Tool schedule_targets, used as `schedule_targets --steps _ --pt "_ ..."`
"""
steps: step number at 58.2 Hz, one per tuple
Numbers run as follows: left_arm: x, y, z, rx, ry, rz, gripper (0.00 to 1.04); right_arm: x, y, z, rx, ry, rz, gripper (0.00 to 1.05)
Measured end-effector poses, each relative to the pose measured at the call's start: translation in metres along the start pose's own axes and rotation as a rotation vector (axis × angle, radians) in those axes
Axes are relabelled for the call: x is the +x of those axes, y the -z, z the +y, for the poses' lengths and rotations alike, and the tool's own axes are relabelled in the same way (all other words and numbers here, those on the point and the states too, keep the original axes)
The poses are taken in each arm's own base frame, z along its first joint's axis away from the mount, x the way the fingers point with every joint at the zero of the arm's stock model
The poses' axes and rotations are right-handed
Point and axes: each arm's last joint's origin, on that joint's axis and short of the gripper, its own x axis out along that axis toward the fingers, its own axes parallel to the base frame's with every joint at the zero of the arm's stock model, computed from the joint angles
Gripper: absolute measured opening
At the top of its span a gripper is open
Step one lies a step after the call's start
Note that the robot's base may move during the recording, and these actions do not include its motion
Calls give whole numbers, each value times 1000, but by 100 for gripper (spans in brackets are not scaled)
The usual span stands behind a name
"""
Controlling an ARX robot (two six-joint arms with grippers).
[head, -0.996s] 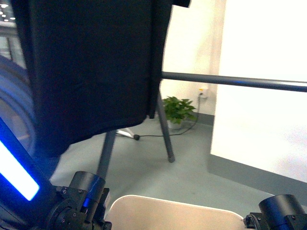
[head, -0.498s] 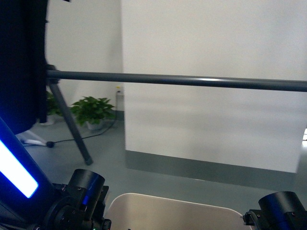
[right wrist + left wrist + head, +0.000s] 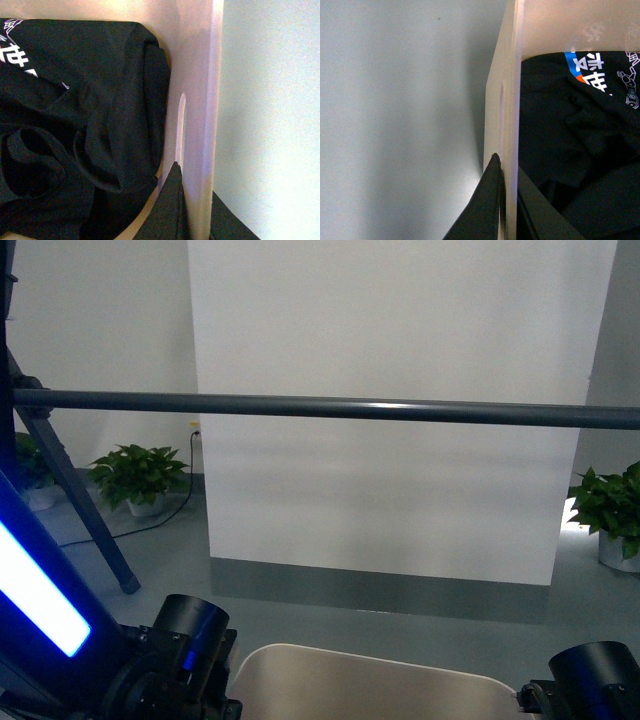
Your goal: Move hamper under clothes hanger
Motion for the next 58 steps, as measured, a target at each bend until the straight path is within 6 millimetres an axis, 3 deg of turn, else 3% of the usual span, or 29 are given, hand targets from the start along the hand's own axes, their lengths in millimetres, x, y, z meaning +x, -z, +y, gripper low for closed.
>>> schedule_targets --steps 11,58 --pt "1 0 12 -19 -25 1 4 -1 1 11 -22 -28 2 3" --pt "0 0 6 -9 -11 1 4 0 1 5 -8 -11 1 3"
